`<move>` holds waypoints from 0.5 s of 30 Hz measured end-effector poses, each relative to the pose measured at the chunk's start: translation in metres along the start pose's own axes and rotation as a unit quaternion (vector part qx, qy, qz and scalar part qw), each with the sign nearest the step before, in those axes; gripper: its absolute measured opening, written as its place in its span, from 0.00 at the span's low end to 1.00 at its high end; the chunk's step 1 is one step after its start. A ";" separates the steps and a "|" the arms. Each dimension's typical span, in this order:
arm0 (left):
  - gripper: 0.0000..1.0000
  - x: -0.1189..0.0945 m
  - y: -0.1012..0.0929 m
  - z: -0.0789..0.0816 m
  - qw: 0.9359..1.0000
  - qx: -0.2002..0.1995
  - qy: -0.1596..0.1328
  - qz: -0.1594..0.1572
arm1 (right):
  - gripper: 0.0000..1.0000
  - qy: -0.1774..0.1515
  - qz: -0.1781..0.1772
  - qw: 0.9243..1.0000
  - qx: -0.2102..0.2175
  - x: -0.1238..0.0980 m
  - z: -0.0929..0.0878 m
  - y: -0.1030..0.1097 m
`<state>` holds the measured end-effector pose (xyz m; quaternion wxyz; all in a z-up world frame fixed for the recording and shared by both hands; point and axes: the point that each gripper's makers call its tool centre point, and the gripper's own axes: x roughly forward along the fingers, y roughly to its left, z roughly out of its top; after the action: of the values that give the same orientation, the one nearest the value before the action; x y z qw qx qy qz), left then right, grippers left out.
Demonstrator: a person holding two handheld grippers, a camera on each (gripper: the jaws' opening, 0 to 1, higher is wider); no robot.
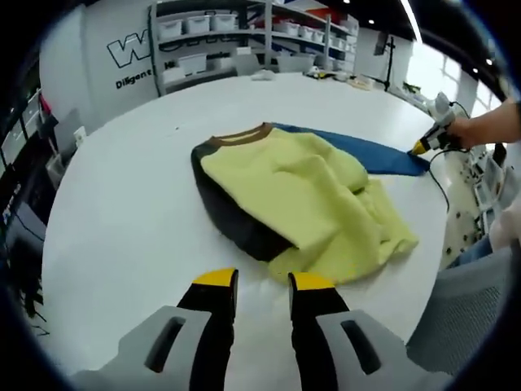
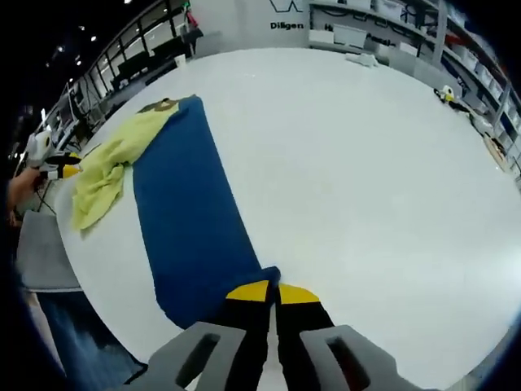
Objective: Fold the garment on the visible template until the final outline fits inside the template.
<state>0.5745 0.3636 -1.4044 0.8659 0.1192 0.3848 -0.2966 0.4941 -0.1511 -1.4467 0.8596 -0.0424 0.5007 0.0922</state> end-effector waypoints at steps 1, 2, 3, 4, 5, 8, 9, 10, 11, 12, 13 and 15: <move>0.25 0.001 0.002 0.001 1.000 -0.006 -0.001 -0.002 | 0.00 -0.002 0.006 1.000 0.001 0.001 0.000 0.001; 0.25 0.004 0.004 0.001 1.000 -0.014 0.002 -0.008 | 0.00 -0.003 0.009 1.000 0.001 0.001 0.001 0.002; 0.25 0.006 0.006 0.002 1.000 -0.013 0.003 -0.008 | 0.00 0.002 -0.002 1.000 -0.010 -0.002 0.001 0.001; 0.25 0.009 0.008 0.004 1.000 -0.014 0.003 -0.010 | 0.00 -0.002 -0.017 0.999 -0.027 -0.005 0.004 -0.003; 0.25 0.011 0.009 0.006 1.000 -0.016 0.002 -0.011 | 0.00 -0.020 -0.028 0.999 -0.034 -0.007 0.012 -0.003; 0.26 0.020 0.010 0.014 0.998 -0.057 -0.007 -0.026 | 0.01 -0.040 -0.043 0.998 -0.035 -0.014 0.024 -0.001; 0.26 0.023 0.009 0.016 0.997 -0.065 -0.010 -0.030 | 0.03 -0.054 -0.025 0.998 -0.032 -0.013 0.030 0.008; 0.26 0.026 0.008 0.018 0.996 -0.077 -0.011 -0.035 | 0.05 -0.058 -0.013 0.997 -0.058 -0.012 0.035 0.018; 0.26 0.029 0.006 0.017 0.996 -0.079 -0.008 -0.038 | 0.10 -0.060 -0.019 0.995 -0.073 -0.013 0.039 0.021; 0.26 0.033 0.003 0.015 0.996 -0.079 0.000 -0.040 | 0.12 -0.077 -0.011 0.994 -0.077 -0.014 0.048 0.030; 0.26 0.035 0.002 0.013 0.996 -0.077 0.005 -0.038 | 0.13 -0.096 0.003 0.993 -0.074 -0.013 0.056 0.039; 0.24 0.038 0.001 0.006 0.996 -0.082 0.014 -0.033 | 0.13 -0.099 0.010 0.992 -0.083 -0.013 0.062 0.055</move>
<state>0.5986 0.3452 -1.4284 0.8567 0.0394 0.4239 -0.2912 0.5296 -0.0885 -1.4038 0.8973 -0.0994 0.4045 0.1461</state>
